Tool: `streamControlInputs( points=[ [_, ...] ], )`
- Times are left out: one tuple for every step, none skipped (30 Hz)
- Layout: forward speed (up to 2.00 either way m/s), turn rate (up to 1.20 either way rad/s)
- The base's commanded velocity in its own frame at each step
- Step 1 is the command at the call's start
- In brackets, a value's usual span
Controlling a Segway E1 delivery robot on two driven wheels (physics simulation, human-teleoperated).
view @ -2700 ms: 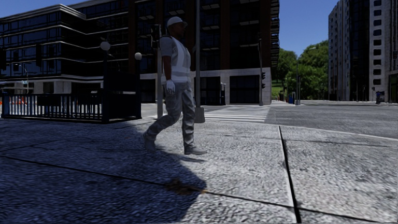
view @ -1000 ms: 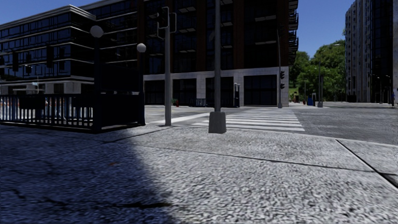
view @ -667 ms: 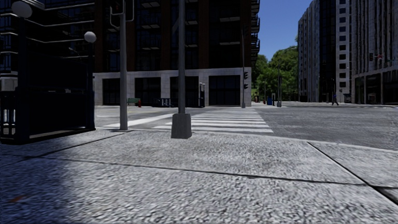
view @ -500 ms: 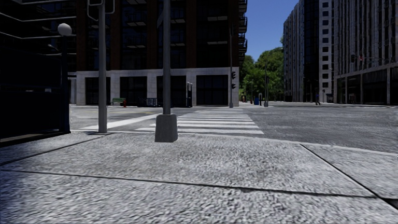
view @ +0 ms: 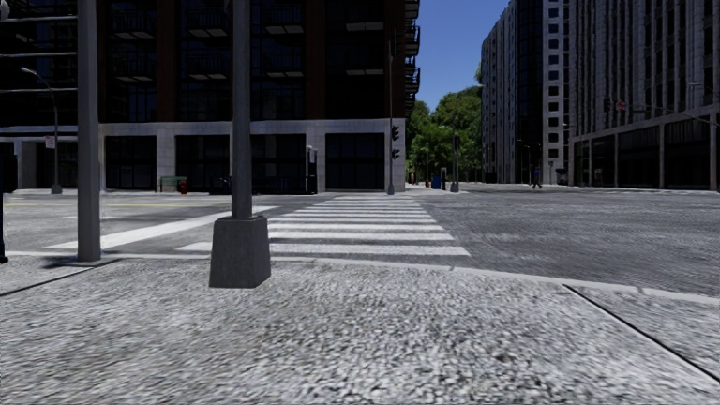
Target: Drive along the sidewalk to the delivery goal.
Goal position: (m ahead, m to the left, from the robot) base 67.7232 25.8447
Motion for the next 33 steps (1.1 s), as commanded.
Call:
streamControlInputs(
  points=[
    [2.00,0.00],
    [2.00,-0.01],
    [2.00,-0.06],
    [2.00,-0.13],
    [2.00,-0.13],
    [2.00,-0.21],
    [2.00,-0.25],
    [2.00,-0.28],
    [2.00,-0.30],
    [2.00,-0.30],
    [2.00,-0.30],
    [2.00,-0.30],
    [2.00,-0.30],
    [2.00,-0.30],
    [2.00,-0.30],
    [2.00,-0.26],
    [2.00,-0.21],
    [2.00,-0.20],
    [2.00,-0.02],
    [2.00,0.00],
    [2.00,0.00],
    [2.00,0.00],
    [2.00,0.00],
    [2.00,0.00],
    [2.00,0.00],
    [2.00,0.00],
    [2.00,0.00],
    [2.00,0.00],
    [2.00,0.00],
    [2.00,0.00],
    [2.00,0.00],
    [2.00,0.00],
    [2.00,0.00]
  ],
)
